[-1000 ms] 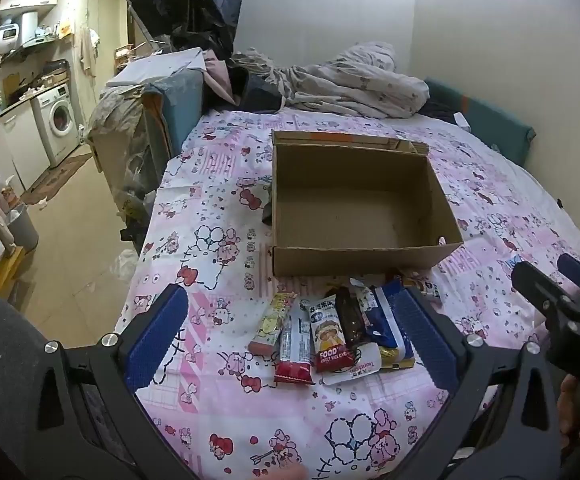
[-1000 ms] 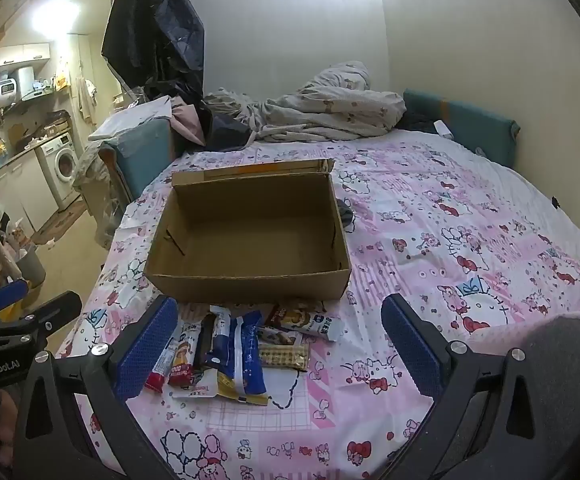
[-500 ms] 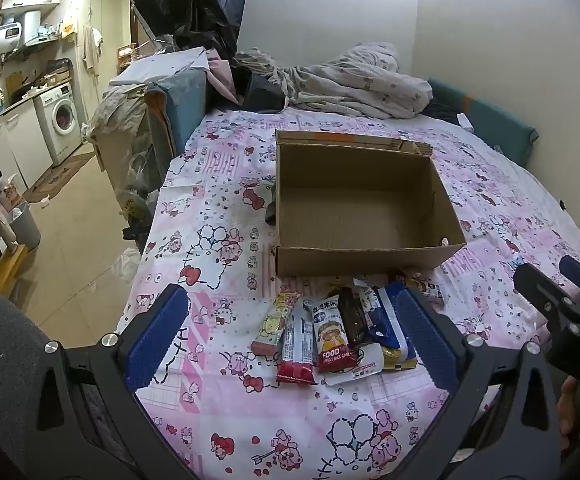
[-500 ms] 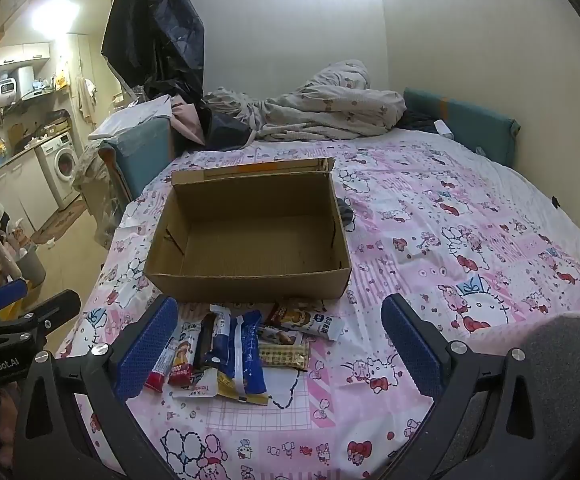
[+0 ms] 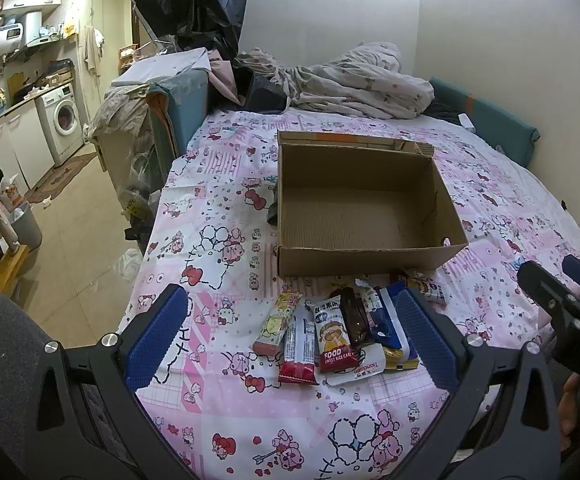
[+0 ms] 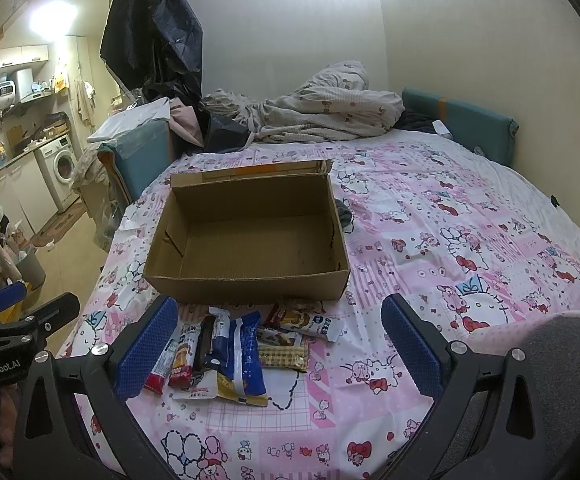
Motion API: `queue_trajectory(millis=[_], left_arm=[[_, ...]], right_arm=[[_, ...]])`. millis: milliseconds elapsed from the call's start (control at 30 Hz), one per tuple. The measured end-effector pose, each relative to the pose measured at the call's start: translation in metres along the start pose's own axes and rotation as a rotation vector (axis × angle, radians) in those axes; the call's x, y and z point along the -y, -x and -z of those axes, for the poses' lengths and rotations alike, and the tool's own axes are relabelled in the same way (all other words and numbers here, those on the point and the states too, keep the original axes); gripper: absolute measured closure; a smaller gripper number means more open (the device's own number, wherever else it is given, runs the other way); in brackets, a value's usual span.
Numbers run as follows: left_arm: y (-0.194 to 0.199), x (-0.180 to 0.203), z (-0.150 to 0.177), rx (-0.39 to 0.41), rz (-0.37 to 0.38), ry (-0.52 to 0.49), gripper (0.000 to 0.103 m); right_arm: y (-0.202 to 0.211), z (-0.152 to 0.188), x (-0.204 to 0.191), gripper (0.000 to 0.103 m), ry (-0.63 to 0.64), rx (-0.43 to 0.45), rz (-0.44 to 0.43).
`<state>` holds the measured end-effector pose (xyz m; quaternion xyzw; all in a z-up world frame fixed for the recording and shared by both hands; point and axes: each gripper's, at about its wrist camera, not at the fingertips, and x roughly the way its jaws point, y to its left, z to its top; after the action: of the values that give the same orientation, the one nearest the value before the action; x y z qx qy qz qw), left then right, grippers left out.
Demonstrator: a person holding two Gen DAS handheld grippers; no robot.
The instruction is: Organize snacks
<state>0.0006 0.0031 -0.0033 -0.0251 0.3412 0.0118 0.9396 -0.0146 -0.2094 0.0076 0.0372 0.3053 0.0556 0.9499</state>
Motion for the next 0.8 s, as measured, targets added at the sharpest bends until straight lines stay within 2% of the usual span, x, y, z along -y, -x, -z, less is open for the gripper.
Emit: queue_trajectory(millis=[800], left_arm=[[0.0026, 0.0006, -0.0013, 0.004, -0.003, -0.003, 0.000]], right_arm=[[0.0017, -0.0015, 0.0044, 0.000, -0.011, 0.004, 0.000]])
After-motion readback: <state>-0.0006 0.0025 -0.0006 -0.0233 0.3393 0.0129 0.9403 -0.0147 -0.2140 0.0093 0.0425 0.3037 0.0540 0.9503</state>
